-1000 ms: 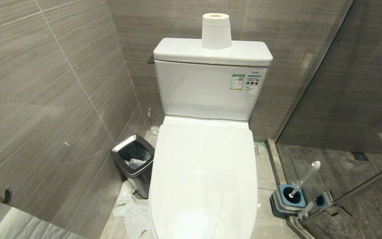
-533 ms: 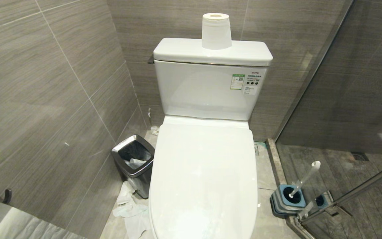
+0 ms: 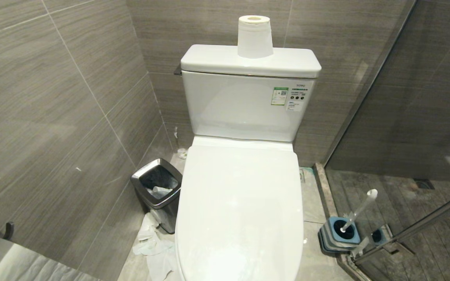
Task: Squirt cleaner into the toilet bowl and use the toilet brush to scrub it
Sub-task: Use the left hand to lift the toilet lid slightly
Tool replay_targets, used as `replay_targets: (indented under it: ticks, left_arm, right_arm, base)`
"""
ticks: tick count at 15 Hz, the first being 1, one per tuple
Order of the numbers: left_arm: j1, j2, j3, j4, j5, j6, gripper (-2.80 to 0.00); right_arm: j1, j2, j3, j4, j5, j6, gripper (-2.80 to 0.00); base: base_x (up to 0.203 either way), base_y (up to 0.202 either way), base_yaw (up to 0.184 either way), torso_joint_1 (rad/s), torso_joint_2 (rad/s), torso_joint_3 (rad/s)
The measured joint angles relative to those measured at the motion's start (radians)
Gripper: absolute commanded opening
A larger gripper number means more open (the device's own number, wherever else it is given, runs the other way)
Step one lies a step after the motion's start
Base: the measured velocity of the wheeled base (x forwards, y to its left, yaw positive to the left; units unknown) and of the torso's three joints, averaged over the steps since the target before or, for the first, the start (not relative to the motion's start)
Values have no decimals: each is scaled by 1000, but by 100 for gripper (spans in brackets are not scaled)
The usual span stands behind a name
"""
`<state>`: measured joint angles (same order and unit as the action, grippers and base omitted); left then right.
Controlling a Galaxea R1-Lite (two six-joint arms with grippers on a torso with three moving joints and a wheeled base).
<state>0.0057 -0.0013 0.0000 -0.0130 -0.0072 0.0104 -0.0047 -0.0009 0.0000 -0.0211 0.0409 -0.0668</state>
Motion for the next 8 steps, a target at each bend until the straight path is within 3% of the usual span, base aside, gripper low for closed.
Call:
replay_targets:
  ticks: [5, 8]
  left_arm:
    - [0, 0, 0, 1, 1, 13, -280]
    - [0, 0, 0, 2, -13, 103, -280]
  right_arm:
    - [0, 0, 0, 0, 0, 0, -280]
    - [0, 0, 0, 0, 0, 0, -280]
  base:
    - [0, 0, 0, 0, 0, 0]
    - [0, 0, 0, 0, 0, 0]
